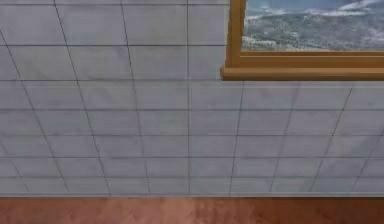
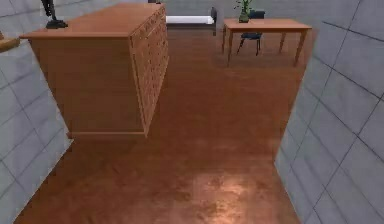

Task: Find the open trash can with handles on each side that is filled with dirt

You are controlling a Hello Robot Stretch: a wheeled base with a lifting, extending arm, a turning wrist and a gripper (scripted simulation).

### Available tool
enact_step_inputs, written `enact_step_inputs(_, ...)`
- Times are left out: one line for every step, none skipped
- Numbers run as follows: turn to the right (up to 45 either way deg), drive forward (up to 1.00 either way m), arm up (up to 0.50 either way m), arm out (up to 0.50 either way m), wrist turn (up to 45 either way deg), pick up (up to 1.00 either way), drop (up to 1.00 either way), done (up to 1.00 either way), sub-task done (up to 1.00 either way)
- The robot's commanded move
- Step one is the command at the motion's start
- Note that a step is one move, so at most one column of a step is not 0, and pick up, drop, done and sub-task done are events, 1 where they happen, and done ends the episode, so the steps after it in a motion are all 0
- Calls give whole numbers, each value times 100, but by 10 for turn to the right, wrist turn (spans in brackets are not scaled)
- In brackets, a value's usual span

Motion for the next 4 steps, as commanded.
enact_step_inputs(450, 0, 0, 0, 0, 0, 0, 0, 0)
enact_step_inputs(450, 0, 0, 0, 0, 0, 0, 0, 0)
enact_step_inputs(30, 0, 0, 0, 0, 0, 0, 0, 0)
enact_step_inputs(0, 100, 0, 0, 0, 0, 0, 0, 0)
